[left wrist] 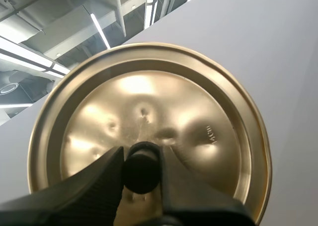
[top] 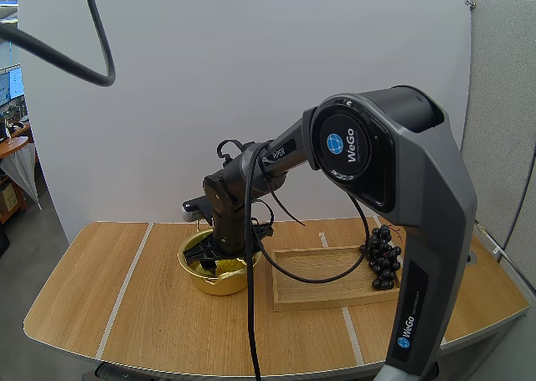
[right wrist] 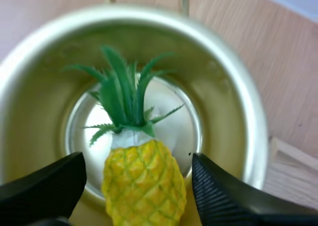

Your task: Open the pot, put the pineapple inside, and close it

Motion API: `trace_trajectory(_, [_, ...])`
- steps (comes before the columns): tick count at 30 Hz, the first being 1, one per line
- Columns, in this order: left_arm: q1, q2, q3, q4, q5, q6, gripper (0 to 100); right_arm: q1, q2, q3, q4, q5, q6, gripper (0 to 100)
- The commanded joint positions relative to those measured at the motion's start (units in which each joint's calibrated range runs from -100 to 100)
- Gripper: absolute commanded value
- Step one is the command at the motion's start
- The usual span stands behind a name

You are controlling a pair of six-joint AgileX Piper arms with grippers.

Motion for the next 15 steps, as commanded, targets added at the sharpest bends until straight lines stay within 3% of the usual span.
trace_trajectory(1, [-0.25, -0.2, -0.2, 0.2, -1.5, -0.6, 0, -0.2, -6.4, -0.3, -0.3, 2.3, 0.2, 100])
trace_trajectory(15, [-0.25, -0.2, -0.2, 0.2, -1.5, -0.6, 0, -0.2, -32.5, -0.3, -0.3, 18.9, 0.2, 100])
